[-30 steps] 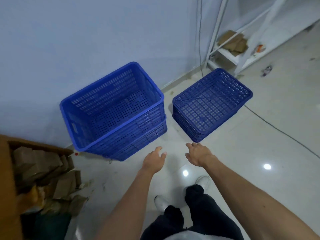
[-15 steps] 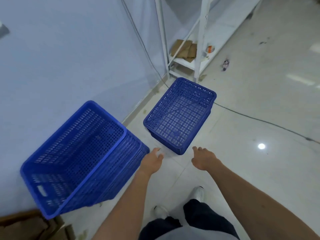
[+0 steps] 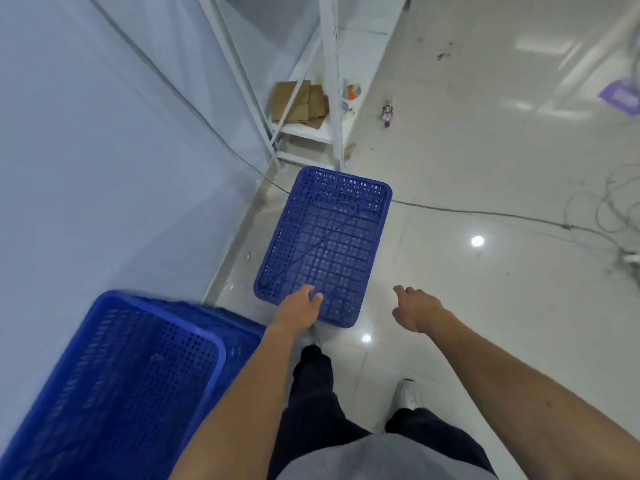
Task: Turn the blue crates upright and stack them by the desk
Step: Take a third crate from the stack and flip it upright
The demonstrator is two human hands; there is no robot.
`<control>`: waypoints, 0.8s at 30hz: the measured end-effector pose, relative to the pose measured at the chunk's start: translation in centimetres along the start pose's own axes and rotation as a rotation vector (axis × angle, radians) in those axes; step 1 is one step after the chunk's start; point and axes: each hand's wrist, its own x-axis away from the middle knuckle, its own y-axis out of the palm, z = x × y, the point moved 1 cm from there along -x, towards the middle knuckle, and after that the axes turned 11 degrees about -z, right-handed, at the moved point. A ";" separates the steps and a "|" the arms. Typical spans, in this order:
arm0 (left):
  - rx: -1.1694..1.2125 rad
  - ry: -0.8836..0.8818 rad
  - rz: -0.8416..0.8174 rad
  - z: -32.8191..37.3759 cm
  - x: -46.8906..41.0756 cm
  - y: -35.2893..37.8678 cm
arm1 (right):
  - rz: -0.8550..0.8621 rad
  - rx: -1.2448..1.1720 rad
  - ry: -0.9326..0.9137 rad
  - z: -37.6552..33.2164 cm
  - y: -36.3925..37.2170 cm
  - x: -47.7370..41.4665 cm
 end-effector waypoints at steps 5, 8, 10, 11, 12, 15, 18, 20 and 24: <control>-0.052 0.052 -0.084 -3.6 -9.4 -5.5 | -0.055 -0.154 0.150 -1.7 -0.8 -5.9; -0.114 0.034 -0.177 -6.8 -14.4 -7.2 | -0.076 -0.242 0.166 -2.9 -0.5 -10.1; -0.150 0.000 -0.209 -8.2 -17.0 -8.0 | -0.093 -0.280 0.186 -3.3 0.1 -12.3; -0.152 -0.017 -0.216 -8.9 -18.4 -8.3 | -0.112 -0.297 0.199 -3.4 0.5 -13.6; -0.145 -0.032 -0.209 -9.5 -19.7 -8.4 | -0.130 -0.311 0.211 -3.5 1.0 -15.0; -0.136 -0.045 -0.180 -11.6 -23.6 -8.0 | -0.142 -0.331 0.229 -3.3 2.2 -19.2; -0.190 -0.048 -0.168 -14.5 -28.4 -6.8 | -0.137 -0.342 0.250 -2.8 3.7 -24.2; -0.222 -0.068 -0.133 -16.5 -31.1 -6.3 | -0.150 -0.339 0.263 -2.2 4.7 -27.0; -0.223 -0.091 0.036 -20.4 -35.2 -5.7 | -0.157 -0.347 0.279 -1.2 6.6 -32.0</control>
